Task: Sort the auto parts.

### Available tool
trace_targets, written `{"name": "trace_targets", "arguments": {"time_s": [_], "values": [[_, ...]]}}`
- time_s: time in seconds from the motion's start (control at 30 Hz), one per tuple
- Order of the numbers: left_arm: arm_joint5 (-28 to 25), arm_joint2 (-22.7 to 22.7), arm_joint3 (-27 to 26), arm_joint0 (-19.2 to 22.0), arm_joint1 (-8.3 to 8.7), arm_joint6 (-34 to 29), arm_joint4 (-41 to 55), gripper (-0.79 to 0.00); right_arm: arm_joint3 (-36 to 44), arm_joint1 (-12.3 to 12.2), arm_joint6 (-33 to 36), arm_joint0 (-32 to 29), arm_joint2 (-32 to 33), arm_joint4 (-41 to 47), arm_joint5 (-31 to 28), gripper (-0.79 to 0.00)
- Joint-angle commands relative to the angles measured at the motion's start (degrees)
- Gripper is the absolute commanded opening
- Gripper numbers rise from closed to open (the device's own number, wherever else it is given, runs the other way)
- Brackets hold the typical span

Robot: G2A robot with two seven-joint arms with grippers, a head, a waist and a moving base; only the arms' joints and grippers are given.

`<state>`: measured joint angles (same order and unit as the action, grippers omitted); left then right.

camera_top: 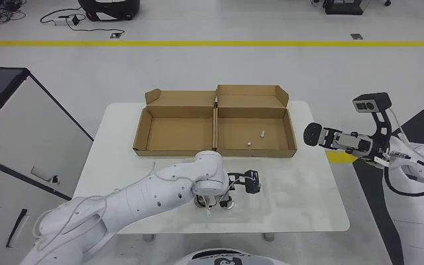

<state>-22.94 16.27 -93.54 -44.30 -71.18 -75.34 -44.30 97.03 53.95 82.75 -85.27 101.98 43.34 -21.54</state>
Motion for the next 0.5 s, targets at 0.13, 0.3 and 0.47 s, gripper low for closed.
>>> {"name": "trace_targets", "arguments": {"time_s": [0.13,0.3,0.47], "values": [[-0.06,0.11,0.41,-0.52,-0.07,0.31,-1.01,-0.440,0.00,0.00,0.00,0.00,0.00,0.00,0.00,0.000],[-0.03,0.10,0.60,-0.98,-0.24,0.57,-1.58,-0.449,0.00,0.00,0.00,0.00,0.00,0.00,0.00,0.000],[-0.15,0.17,0.99,-1.28,-0.34,0.33,-2.13,-0.453,0.00,0.00,0.00,0.00,0.00,0.00,0.00,0.000]]}}
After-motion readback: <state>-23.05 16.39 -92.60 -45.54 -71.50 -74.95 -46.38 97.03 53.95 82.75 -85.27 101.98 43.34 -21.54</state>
